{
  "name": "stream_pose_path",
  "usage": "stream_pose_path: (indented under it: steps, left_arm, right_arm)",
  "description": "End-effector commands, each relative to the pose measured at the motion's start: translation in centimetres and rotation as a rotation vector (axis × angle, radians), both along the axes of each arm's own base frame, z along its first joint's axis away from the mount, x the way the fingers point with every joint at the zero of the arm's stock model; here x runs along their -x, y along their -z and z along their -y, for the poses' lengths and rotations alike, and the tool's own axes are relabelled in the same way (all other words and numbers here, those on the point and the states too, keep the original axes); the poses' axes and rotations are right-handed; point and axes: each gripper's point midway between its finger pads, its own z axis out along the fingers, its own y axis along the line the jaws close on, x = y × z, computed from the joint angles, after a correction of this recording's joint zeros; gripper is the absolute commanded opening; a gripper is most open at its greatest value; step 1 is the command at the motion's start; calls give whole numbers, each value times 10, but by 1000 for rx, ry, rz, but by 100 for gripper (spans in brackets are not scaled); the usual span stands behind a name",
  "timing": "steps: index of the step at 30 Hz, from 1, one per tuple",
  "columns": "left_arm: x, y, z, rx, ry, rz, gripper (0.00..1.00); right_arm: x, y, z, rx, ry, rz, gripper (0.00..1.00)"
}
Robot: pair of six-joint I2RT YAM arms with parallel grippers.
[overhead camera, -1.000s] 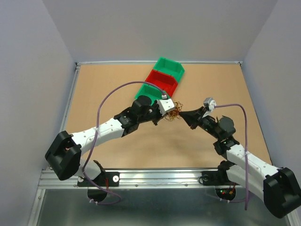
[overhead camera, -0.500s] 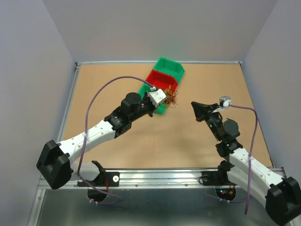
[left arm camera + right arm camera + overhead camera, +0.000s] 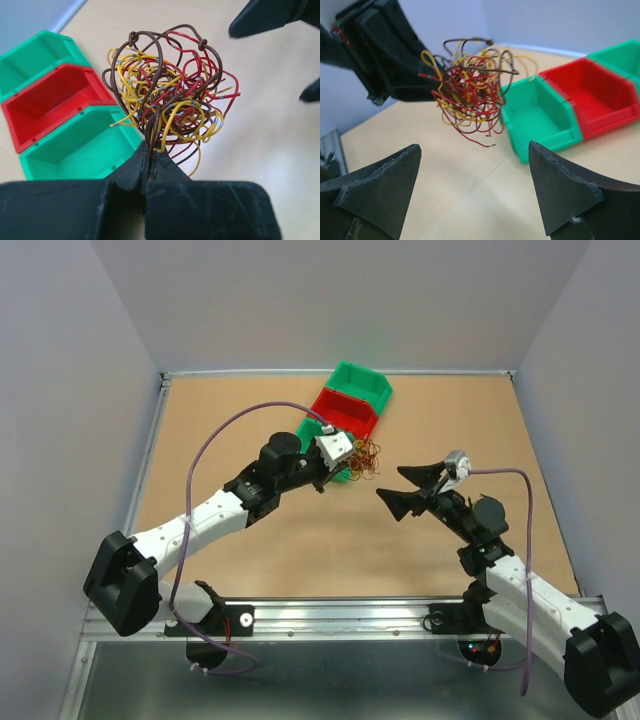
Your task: Untangle the cables
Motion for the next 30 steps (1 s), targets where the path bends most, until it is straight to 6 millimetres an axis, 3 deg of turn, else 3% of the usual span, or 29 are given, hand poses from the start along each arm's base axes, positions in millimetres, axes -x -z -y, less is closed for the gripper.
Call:
stream_pose_path:
  steps: [1,9,11,12,13,15,16,18,20,25,30]
  left_arm:
    - [10,-24,16,41,98,25,0]
    - [24,-16,26,14,172,2,0]
    - [27,-14,27,9,187,0,0]
    - [30,-13,29,5,198,-2,0]
    - [30,-12,30,1,201,-2,0]
    - [30,-12,30,-4,200,-3,0]
    - [29,-13,30,-4,197,0,0]
    - [26,-14,28,-8,175,3,0]
    - [17,-20,21,-2,111,17,0]
    - [-25,-50,-19,128,-78,45,0]
    - [-79,-65,-81,240,-345,5,0]
  right_arm:
    - [18,-12,-24,45,-178,97,90]
    - [12,-10,-40,39,-235,92,81]
    - [8,-9,-39,34,-215,83,73]
    - [8,-11,-38,28,-206,91,68]
    - [6,-12,-36,19,-190,90,51]
    - [4,-13,-32,3,-160,86,30]
    - [-1,-13,-27,-11,-119,77,11]
    - [-9,-17,-15,-47,-29,69,1]
    - [-15,-17,-2,-87,53,49,1]
    - [-48,-3,62,-205,451,-84,0]
    - [-47,7,108,-286,681,-139,1]
